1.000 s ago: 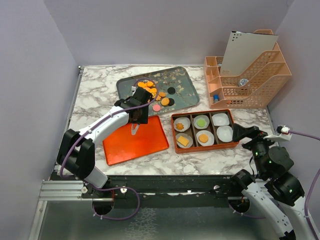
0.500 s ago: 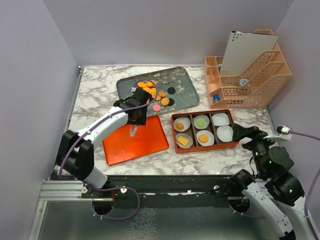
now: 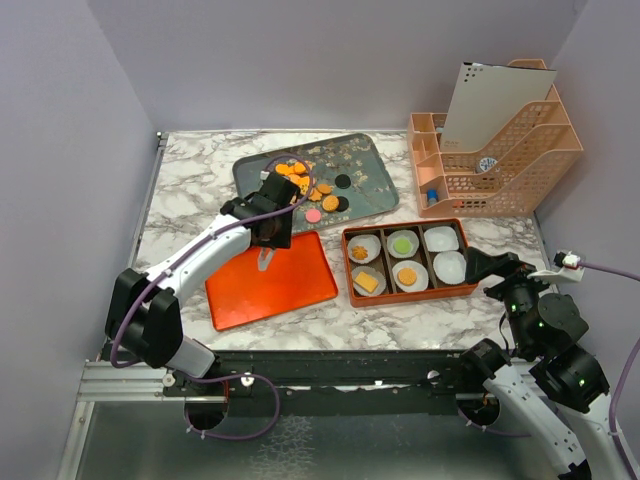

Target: Pack the cookies

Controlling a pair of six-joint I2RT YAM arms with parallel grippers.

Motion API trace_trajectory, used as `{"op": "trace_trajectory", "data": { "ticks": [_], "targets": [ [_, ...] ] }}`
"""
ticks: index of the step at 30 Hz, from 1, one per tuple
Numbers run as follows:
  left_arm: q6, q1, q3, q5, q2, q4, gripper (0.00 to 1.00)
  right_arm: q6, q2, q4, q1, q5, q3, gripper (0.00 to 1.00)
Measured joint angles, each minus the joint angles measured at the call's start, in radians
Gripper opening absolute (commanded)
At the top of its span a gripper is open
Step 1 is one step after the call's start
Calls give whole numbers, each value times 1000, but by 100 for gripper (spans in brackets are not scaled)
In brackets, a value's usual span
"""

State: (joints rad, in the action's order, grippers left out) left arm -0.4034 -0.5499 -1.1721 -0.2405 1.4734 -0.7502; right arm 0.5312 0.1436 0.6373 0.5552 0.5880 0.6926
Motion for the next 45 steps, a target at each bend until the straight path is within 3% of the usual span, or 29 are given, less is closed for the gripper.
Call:
{"op": "trace_trajectory", "data": {
  "ticks": [8, 20, 33, 45],
  "targets": [
    [0, -37, -39, 60, -13, 2, 13, 0, 0, 0, 0, 0, 0, 100],
    [-5, -233, -159, 134, -11, 55, 14, 0, -2, 0, 0, 0, 0, 100],
    [-2, -436, -342, 146, 228, 158, 14, 0, -12, -1, 0, -1, -6, 100],
    [37, -521, -512, 145, 448, 192, 16, 0, -22, -7, 0, -2, -8, 100]
  ]
}}
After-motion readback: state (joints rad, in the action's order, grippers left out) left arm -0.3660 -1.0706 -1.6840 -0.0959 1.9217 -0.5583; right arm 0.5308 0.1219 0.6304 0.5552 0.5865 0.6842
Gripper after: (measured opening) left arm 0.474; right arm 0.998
